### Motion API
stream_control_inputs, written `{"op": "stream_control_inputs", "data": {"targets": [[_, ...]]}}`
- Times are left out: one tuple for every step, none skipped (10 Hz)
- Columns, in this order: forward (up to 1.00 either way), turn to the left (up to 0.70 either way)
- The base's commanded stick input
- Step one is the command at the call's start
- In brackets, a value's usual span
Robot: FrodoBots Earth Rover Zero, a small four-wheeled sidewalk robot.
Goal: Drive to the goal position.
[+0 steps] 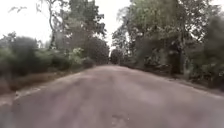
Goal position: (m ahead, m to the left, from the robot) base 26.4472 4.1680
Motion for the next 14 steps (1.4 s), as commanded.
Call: {"op": "stream_control_inputs", "data": {"targets": [[1.0, 0.0], [1.0, 0.0], [1.0, 0.0], [1.0, 0.0], [1.0, 0.0], [1.0, 0.0], [1.0, 0.0], [1.0, 0.0], [1.0, 0.0], [1.0, 0.0], [1.0, 0.0], [1.0, 0.0], [1.0, 0.0], [1.0, 0.0]]}}
